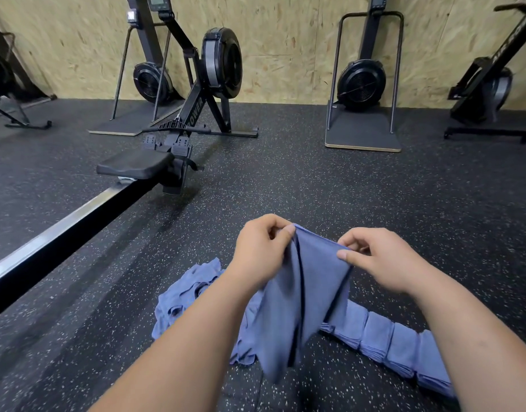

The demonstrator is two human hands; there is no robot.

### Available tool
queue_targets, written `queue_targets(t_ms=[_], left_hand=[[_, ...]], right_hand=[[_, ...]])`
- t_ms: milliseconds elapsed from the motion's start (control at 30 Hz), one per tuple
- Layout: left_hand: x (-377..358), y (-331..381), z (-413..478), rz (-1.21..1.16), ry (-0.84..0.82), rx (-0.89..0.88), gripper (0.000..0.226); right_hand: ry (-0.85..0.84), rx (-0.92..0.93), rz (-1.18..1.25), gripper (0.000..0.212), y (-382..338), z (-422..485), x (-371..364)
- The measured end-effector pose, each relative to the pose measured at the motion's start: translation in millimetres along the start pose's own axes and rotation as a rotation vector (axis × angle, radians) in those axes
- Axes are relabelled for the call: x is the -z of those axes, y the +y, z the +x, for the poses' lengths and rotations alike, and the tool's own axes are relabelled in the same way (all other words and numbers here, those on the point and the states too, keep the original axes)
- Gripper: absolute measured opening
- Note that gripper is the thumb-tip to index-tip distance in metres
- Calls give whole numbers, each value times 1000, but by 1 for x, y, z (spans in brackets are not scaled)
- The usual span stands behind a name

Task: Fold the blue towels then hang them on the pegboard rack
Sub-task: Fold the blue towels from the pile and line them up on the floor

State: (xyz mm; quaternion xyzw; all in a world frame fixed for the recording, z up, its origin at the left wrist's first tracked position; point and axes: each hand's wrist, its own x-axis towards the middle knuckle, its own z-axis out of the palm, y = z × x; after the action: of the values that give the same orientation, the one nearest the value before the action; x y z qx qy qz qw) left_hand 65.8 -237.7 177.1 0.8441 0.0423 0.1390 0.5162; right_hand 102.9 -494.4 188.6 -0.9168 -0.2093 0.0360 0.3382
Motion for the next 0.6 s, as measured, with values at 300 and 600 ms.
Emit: queue_targets(t_ms=[300, 600], left_hand=[[19, -9, 8, 84, 276, 60, 18], [32, -18, 13, 211, 381, 171, 16]], right_hand=[[118, -64, -123, 10, 8, -1, 16], [248, -195, -93, 12, 18, -4, 25]])
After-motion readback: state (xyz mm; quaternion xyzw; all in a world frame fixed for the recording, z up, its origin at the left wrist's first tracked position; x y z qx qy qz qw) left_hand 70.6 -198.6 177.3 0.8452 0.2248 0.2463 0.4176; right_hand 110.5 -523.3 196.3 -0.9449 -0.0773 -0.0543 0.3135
